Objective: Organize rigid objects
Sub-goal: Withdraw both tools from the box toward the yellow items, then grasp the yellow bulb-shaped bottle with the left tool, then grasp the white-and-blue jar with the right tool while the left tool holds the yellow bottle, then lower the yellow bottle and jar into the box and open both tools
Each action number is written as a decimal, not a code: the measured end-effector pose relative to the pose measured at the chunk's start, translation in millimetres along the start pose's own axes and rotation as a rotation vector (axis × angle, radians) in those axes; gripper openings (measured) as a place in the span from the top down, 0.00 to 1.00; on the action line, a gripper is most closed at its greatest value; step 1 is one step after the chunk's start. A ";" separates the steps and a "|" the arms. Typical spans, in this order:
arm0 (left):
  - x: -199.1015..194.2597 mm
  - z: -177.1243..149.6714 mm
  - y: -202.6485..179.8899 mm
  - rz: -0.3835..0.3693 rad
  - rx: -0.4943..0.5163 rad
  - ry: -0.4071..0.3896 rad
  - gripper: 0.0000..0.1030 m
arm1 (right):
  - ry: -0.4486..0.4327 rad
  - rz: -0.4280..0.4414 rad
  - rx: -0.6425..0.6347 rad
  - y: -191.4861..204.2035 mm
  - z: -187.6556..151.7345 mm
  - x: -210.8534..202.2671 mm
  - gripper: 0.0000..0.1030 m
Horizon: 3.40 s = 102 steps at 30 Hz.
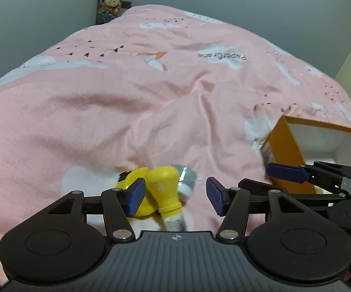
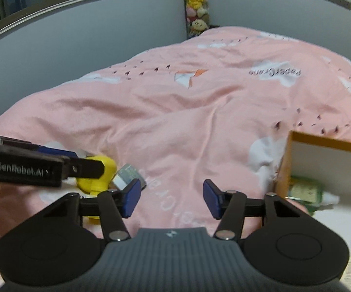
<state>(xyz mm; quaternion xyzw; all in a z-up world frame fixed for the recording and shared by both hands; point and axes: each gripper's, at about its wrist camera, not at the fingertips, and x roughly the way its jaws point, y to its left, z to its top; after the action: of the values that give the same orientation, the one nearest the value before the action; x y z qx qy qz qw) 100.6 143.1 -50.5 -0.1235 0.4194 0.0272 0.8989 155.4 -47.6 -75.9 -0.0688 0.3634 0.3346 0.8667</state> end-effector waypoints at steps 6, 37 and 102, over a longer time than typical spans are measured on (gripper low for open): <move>6.1 -6.5 0.8 0.050 0.043 0.012 0.35 | 0.046 0.039 0.022 -1.5 -4.4 23.2 0.47; 14.7 0.9 -1.0 0.061 0.089 -0.014 0.60 | 0.103 0.137 -0.037 2.0 -4.7 61.4 0.51; 98.4 42.0 -236.6 -0.454 0.216 0.181 0.64 | 0.125 -0.321 0.124 -201.5 -28.2 -83.9 0.58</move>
<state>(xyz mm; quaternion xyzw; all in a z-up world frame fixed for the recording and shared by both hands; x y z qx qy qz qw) 231.8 -81.1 -52.3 -0.1197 0.4600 -0.2310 0.8490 223.0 -256.8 -64.7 -0.0931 0.4208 0.1640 0.8874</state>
